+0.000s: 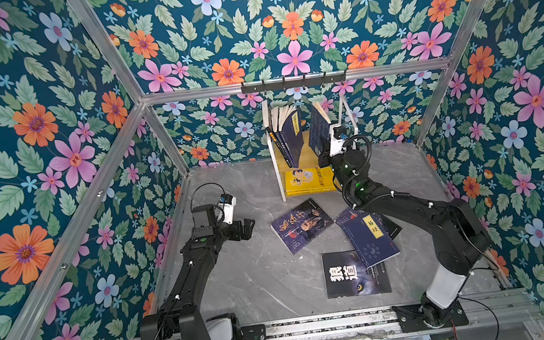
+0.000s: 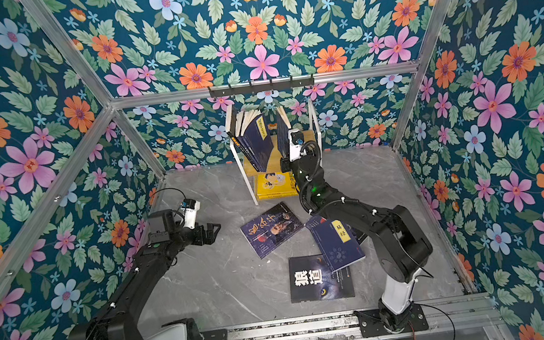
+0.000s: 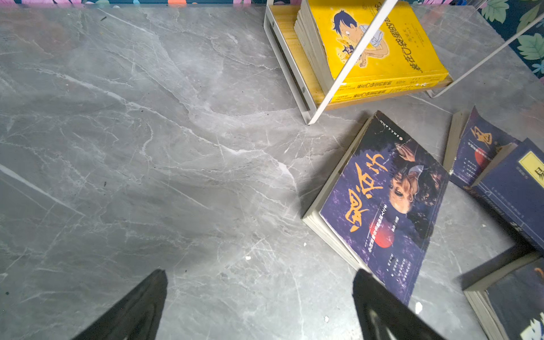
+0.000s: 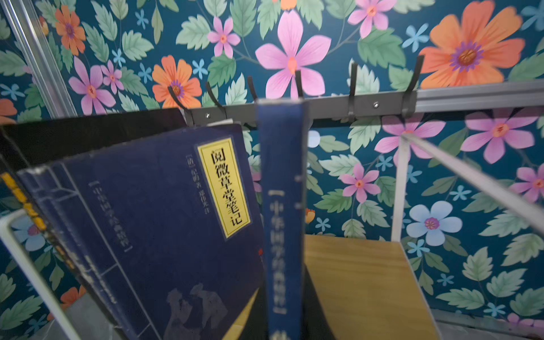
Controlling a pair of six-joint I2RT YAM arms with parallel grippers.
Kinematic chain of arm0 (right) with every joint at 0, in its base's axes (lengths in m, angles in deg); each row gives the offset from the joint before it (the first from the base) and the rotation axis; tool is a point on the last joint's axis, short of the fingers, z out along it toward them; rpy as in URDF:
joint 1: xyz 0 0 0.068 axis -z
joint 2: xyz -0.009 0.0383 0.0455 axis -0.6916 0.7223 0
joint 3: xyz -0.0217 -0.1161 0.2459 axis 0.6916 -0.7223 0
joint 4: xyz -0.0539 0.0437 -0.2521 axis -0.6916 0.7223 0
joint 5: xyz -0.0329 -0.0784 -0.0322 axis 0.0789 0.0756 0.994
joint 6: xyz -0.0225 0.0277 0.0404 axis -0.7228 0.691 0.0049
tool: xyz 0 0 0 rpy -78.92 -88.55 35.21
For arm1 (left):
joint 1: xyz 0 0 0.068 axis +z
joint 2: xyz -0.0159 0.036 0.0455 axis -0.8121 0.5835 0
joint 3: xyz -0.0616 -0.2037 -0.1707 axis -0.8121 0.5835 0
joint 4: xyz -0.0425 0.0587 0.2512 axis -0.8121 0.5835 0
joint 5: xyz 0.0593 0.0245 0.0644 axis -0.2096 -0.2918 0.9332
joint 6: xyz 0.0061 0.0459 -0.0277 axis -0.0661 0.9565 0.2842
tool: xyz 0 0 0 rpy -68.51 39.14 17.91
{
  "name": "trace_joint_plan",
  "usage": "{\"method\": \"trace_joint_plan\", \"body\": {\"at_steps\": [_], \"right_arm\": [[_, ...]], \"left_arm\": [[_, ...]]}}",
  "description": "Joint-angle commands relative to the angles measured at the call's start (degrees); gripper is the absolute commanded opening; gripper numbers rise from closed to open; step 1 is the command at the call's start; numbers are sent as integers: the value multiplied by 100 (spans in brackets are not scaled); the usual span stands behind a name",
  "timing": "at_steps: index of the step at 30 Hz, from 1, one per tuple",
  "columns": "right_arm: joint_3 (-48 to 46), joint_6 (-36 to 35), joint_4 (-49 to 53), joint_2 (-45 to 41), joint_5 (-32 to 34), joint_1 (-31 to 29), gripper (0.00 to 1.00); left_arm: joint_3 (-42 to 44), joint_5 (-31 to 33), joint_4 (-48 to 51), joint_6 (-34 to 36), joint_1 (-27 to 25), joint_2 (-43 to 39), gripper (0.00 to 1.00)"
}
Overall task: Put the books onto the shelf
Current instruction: 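Carry the upright blue book toward the shelf with the right gripper, then lower the blue book onto the upper shelf beside the shelved blue books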
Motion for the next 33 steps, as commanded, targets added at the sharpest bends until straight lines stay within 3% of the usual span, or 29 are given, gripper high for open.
{"method": "trace_joint_plan", "body": {"at_steps": [1, 15, 24, 33], "right_arm": [[315, 52, -315, 320, -479, 8, 0], [782, 24, -100, 1061, -1315, 4, 0], [870, 58, 142, 1014, -1872, -6, 19], [894, -107, 450, 842, -2061, 5, 25]], "left_arm": [[-27, -46, -18, 36, -6, -19, 100], [-57, 9, -20, 38, -23, 87, 100], [19, -36, -98, 64, -23, 118, 100], [1, -2, -92, 41, -27, 146, 100]]}}
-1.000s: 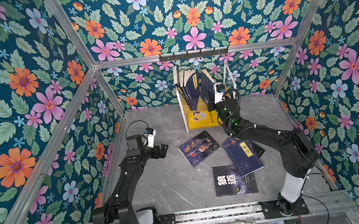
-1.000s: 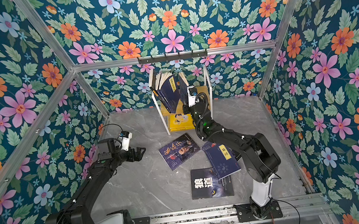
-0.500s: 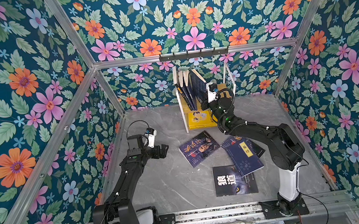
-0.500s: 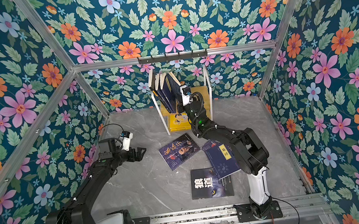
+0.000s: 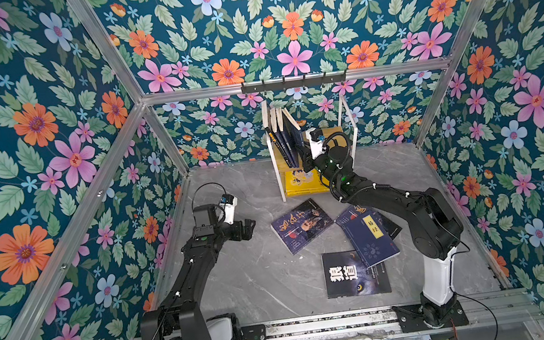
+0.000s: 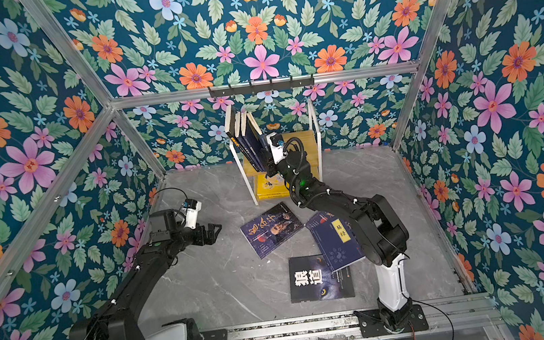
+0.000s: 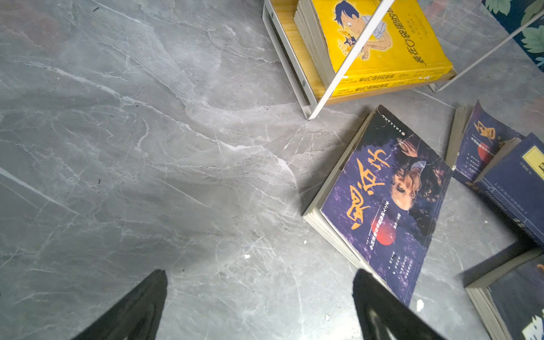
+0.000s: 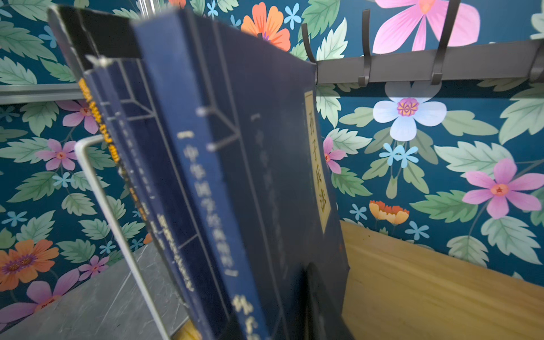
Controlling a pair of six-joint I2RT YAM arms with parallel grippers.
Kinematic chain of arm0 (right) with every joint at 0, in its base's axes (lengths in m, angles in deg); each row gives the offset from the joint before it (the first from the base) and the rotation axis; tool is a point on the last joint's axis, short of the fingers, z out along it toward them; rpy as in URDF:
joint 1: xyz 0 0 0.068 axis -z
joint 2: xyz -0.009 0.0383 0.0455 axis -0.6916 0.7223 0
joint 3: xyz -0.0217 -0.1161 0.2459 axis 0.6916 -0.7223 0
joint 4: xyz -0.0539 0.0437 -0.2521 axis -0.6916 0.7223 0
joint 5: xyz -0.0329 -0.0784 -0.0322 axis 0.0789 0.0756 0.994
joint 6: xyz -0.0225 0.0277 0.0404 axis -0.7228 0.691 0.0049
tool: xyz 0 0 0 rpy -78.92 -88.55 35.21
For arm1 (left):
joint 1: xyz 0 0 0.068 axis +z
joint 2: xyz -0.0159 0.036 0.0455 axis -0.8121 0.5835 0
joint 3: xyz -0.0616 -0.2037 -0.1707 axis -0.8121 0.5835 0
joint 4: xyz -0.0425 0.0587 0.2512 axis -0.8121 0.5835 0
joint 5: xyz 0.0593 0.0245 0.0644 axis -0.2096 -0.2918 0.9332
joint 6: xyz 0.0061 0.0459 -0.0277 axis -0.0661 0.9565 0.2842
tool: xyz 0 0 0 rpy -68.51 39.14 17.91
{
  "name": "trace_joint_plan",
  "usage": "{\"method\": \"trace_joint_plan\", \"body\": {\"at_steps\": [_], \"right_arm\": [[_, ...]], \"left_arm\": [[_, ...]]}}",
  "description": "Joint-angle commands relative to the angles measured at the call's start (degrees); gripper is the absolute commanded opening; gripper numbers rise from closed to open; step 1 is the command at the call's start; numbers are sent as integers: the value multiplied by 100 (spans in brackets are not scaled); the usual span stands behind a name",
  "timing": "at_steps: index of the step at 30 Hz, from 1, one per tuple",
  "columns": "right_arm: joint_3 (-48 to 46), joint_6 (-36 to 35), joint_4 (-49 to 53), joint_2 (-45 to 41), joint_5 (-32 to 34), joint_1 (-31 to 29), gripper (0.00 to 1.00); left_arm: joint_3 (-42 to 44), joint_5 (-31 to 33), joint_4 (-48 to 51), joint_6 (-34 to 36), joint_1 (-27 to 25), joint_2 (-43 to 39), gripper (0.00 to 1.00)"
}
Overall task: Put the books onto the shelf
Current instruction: 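Lower the blue book onto the upper shelf beside the shelved blue books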
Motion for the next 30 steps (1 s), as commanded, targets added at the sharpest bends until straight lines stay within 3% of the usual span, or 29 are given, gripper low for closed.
{"method": "trace_joint_plan", "body": {"at_steps": [1, 11, 20, 26, 30], "right_arm": [[-8, -83, 212, -121, -254, -4, 27], [-177, -382, 477, -392, -887, 0, 37], [-479, -559, 730, -839, -992, 9, 39], [-808, -569, 1069, -1273, -499, 8, 38], [-780, -246, 1655, -1362, 663, 8, 29]], "left_arm": [[-8, -31, -76, -28, 1, 33, 100], [29, -25, -83, 9, 8, -34, 100], [43, -8, -84, 39, 14, -8, 100], [26, -32, -89, 14, 19, -8, 100], [-16, -20, -71, -1, 16, 28, 100]]}}
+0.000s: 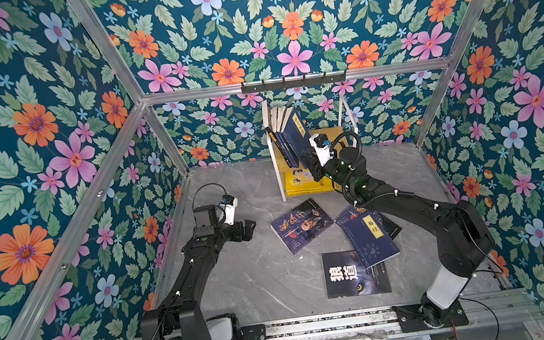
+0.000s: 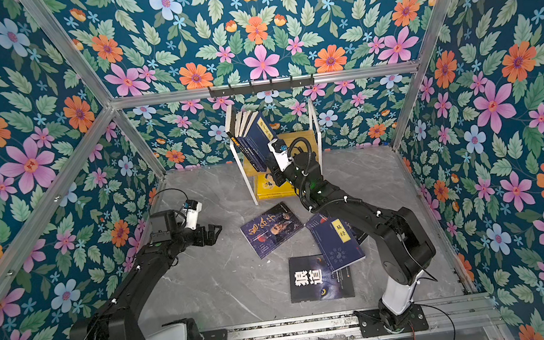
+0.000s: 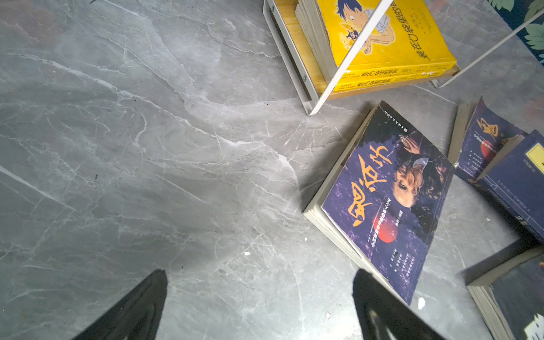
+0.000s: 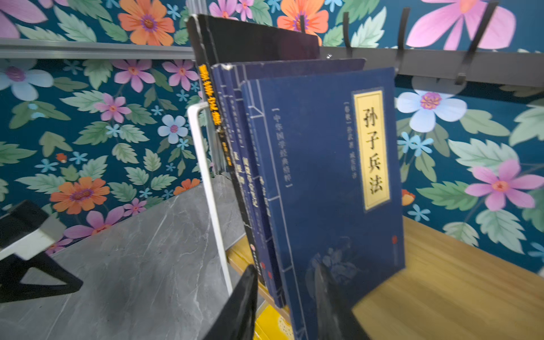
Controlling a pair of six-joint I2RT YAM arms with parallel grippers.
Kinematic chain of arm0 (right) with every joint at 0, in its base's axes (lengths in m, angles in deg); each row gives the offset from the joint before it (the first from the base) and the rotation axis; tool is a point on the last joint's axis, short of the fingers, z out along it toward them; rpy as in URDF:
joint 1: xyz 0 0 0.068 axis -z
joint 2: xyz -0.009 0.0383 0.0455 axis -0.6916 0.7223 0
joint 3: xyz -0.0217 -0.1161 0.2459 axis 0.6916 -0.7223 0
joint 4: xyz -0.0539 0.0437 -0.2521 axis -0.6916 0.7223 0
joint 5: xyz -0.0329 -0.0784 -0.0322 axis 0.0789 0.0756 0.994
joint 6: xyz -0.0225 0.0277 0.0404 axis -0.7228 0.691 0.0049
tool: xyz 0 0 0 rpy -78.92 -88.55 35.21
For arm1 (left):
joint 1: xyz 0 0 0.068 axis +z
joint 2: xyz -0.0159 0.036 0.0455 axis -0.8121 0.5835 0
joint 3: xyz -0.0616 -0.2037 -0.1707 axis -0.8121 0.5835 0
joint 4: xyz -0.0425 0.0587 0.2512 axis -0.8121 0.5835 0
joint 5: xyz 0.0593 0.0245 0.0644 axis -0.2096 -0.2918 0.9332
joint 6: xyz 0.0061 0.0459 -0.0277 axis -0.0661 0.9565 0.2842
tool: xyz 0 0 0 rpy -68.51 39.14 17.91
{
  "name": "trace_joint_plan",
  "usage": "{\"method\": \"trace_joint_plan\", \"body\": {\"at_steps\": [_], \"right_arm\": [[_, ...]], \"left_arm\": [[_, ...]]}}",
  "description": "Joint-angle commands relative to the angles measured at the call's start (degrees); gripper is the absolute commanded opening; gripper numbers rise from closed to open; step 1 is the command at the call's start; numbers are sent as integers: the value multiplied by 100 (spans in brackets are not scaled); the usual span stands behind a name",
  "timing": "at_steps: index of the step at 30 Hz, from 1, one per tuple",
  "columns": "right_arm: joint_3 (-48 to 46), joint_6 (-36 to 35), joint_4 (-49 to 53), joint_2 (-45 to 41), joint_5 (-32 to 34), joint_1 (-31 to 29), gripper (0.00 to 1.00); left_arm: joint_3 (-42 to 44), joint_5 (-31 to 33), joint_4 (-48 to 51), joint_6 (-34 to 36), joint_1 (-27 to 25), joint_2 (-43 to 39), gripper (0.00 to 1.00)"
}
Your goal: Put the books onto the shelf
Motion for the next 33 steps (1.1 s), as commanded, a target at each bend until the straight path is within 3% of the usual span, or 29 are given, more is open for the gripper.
{"method": "trace_joint_plan", "body": {"at_steps": [1, 12, 21, 33], "right_arm": [[110, 321, 628, -31, 1215, 6, 28], [1005, 594, 1638, 809, 2132, 43, 23], [2026, 753, 2102, 1684, 1620, 281, 24], [2679, 931, 2169, 2328, 795, 485, 25]], "left_arm": [[-44, -37, -79, -7, 10, 2, 100], [6, -21, -64, 52, 10, -52, 100], [-39, -14, -39, 27, 10, -57, 100], [-24, 14, -49, 86, 10, -30, 100]]}}
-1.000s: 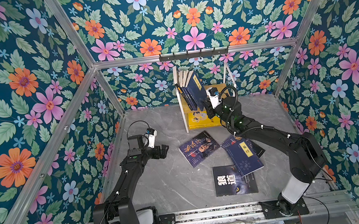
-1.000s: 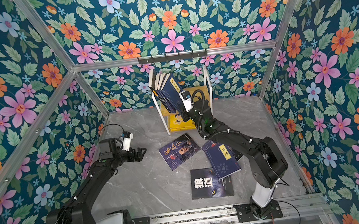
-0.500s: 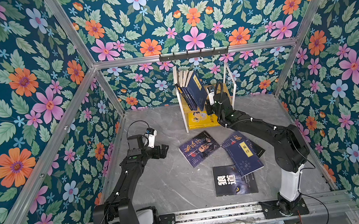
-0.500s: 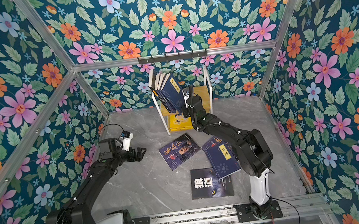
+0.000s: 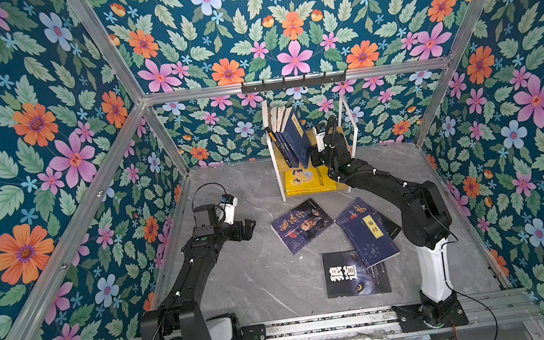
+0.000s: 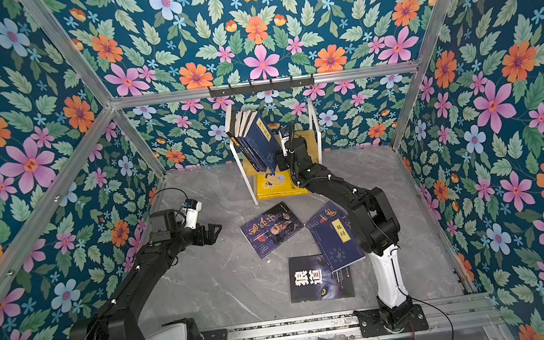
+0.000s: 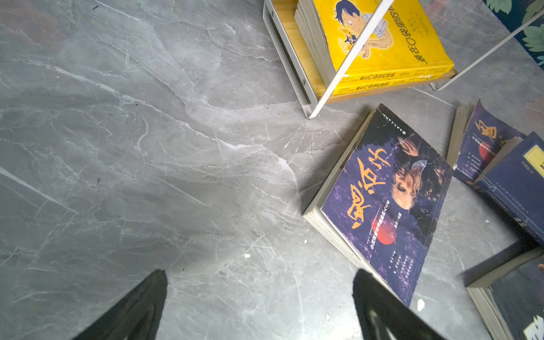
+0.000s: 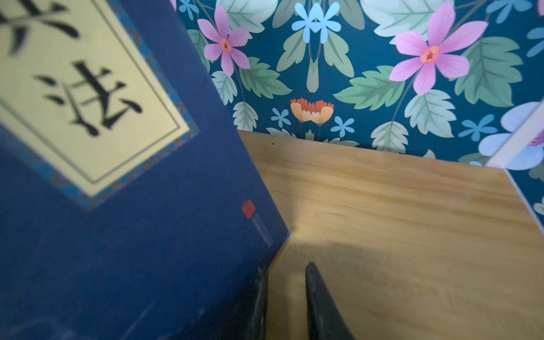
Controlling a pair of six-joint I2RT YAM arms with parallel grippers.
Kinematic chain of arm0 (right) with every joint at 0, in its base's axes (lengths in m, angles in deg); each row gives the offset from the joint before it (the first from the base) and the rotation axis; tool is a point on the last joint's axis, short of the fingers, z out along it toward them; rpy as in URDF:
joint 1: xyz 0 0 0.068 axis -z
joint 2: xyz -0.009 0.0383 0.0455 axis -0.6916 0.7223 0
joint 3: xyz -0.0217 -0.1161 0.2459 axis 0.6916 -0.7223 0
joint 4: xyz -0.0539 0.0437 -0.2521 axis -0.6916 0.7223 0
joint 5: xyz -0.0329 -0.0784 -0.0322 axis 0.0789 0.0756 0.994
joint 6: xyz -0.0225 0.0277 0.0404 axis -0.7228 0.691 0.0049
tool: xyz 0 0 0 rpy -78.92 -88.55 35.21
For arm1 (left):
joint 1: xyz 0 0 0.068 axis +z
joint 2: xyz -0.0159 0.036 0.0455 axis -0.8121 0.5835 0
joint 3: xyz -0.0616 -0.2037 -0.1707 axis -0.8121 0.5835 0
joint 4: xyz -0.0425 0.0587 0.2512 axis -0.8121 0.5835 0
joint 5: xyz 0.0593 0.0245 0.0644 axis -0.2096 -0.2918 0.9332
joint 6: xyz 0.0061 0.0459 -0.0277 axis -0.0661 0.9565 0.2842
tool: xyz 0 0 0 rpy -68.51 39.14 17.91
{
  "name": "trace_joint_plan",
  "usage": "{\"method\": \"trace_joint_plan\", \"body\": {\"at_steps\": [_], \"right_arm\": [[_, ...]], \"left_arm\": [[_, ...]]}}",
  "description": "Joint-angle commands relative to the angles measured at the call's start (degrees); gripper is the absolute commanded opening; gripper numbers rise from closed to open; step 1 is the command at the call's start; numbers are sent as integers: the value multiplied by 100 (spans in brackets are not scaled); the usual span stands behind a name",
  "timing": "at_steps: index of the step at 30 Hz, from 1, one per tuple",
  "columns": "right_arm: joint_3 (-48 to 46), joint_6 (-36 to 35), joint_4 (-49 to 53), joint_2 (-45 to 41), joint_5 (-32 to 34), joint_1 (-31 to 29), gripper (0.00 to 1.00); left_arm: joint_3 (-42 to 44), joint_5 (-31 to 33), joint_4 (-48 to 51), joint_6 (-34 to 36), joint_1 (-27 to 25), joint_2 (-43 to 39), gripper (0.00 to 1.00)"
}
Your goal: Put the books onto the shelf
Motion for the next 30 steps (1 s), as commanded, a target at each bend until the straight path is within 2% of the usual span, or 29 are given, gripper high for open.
{"method": "trace_joint_plan", "body": {"at_steps": [1, 11, 23, 30], "right_arm": [[195, 67, 278, 195, -315, -2, 24], [782, 276, 469, 604, -410, -5, 24], [1603, 453, 1271, 904, 538, -248, 23], [1985, 431, 1426, 1163, 599, -290, 22]], "left_arm": [[-11, 38, -48, 83, 10, 9, 100], [-38, 26, -9, 84, 18, -15, 100], [-37, 24, -10, 69, 15, 1, 100], [-54, -26, 8, 32, 10, -52, 100]]}}
